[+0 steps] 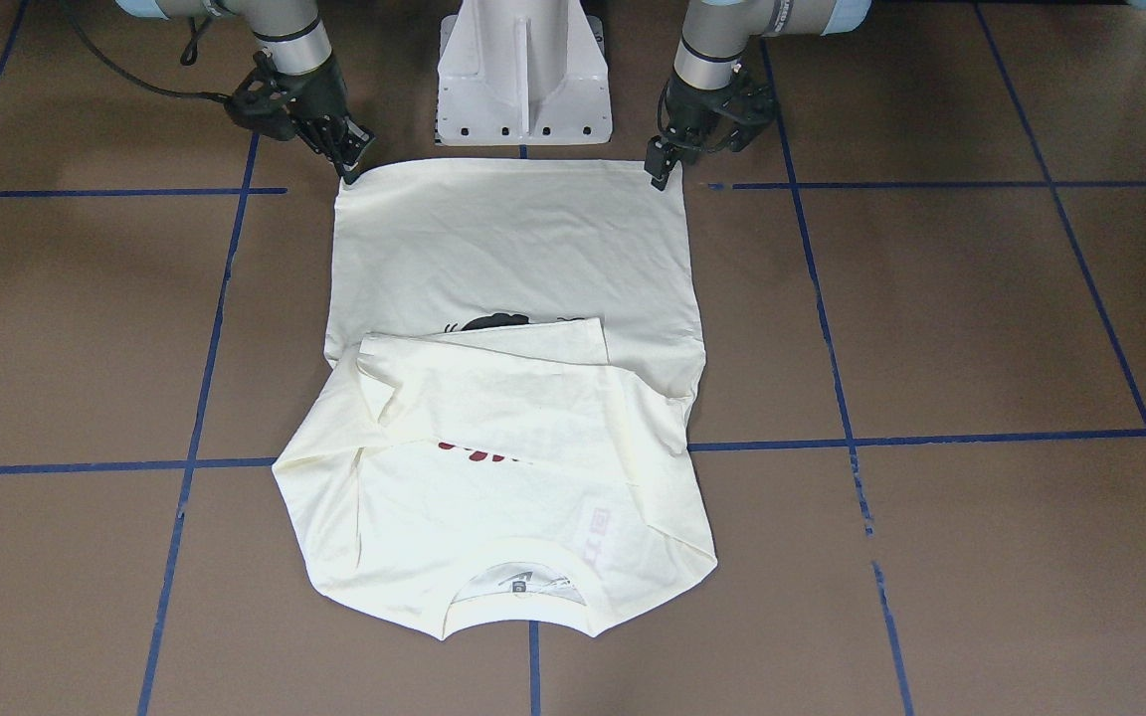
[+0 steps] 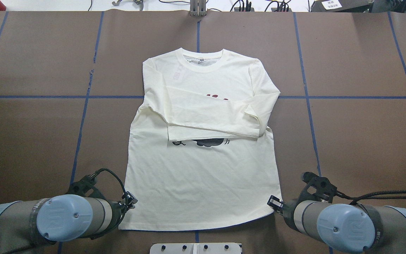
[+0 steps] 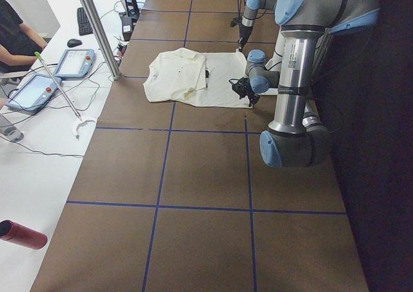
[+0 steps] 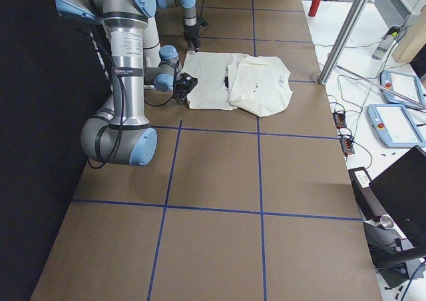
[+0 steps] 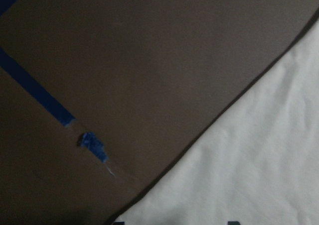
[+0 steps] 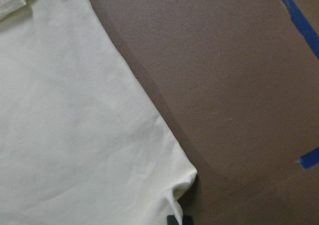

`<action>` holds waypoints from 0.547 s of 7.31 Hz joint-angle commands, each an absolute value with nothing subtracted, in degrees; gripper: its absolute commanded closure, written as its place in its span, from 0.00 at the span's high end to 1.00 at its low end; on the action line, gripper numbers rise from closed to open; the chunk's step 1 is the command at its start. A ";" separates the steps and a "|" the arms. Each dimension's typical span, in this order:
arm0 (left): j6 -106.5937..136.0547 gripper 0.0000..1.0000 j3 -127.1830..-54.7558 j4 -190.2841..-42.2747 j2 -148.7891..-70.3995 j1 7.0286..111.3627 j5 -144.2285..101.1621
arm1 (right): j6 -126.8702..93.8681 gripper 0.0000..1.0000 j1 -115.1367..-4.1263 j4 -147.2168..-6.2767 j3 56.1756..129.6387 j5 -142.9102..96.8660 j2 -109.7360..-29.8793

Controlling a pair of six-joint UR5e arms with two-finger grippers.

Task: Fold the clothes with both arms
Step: 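Release the sleeve and move both grippers to the hem corners nearest the robot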

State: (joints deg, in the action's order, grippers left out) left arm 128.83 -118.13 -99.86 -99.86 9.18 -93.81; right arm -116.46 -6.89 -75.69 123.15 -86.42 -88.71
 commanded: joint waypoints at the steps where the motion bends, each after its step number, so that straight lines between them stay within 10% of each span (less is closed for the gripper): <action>1: 128.76 0.71 -117.25 -99.93 -99.23 8.44 -93.78 | -116.46 0.00 -6.94 -75.76 123.13 -86.22 -88.77; 4: 128.85 0.64 -117.25 -99.93 -99.75 6.08 -93.87 | -116.54 0.00 -6.94 -75.76 123.31 -86.13 -88.77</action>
State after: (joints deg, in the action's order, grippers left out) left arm 128.84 -117.28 -99.93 -99.53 7.22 -93.86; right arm -116.51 -6.94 -75.76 123.23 -86.21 -88.77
